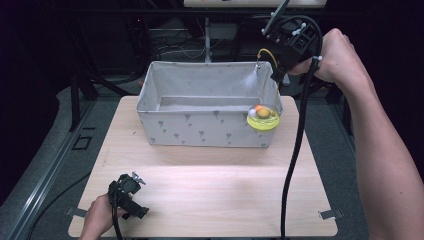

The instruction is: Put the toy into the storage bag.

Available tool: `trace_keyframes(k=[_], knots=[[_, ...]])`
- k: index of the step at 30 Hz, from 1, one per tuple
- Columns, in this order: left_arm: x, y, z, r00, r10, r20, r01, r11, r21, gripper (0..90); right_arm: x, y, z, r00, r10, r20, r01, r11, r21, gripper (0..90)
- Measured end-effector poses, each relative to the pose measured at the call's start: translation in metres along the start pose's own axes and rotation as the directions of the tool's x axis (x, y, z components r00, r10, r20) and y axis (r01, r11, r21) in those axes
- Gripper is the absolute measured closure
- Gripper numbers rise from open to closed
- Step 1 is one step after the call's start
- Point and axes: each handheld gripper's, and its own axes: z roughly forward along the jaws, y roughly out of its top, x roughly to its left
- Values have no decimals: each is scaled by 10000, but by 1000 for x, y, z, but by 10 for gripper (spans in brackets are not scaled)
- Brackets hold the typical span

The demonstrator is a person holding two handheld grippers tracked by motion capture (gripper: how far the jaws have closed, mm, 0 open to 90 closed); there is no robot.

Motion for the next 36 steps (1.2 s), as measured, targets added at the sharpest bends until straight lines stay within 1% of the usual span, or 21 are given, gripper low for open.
trace_keyframes(k=[2, 3, 5, 6, 11, 14, 16, 18, 20, 25, 27, 34, 36], knots=[[0, 0, 0, 10000, 13, -6, -13, 10000, 5, 14, -1, 1, -1, 10000, -12, -9, 12, 10000, 24, 878], [0, 0, 0, 10000, 21, -9, -21, 10000, 9, 14, -2, 3, -3, 9998, 47, 201, -48, 10000, 42, 878], [0, 0, 0, 10000, 22, 1, -22, 10000, 14, 14, -2, 4, -5, 9997, 84, 215, -83, 9999, -60, 879], [0, 0, 0, 10000, 19, 5, -19, 10000, 36, 14, -3, 5, -6, 9994, 46, 333, -47, 10000, 22, 879], [-1, 0, 1, 10000, 46, 2, -46, 10000, 57, 14, -9, 9, -7, 9994, 153, 324, -152, 9999, -23, 879], [0, 0, 1, 10000, 14, 26, -14, 10000, 38, 14, -17, 11, -8, 9984, 462, 328, -453, 9986, -284, 878], [0, 0, 1, 10000, 21, 26, -21, 10000, 59, 14, -18, 12, -8, 9981, 509, 354, -498, 9982, -331, 878], [-1, 1, 1, 10000, 48, 52, -48, 10000, 69, 14, -23, 14, -9, 9967, 678, 455, -659, 9969, -420, 879], [-1, 1, 1, 10000, 47, 58, -48, 10000, 80, 14, -27, 15, -9, 9958, 815, 429, -793, 9956, -507, 879], [-1, 0, 1, 10000, 44, 40, -44, 10000, 68, 14, -33, 18, -9, 9932, 1044, 511, -1013, 9931, -597, 880], [-1, 0, 1, 10000, 41, 33, -41, 10000, 56, 14, -39, 20, -8, 9917, 1141, 598, -1106, 9921, -593, 880], [-1, 0, 1, 10000, 48, 51, -48, 10000, 52, 14, -52, 22, -3, 9859, 1557, 613, -1504, 9851, -836, 881], [-1, 0, 1, 10000, 45, 48, -46, 10000, 55, 14, -56, 22, -1, 9839, 1689, 577, -1639, 9831, -819, 881]])
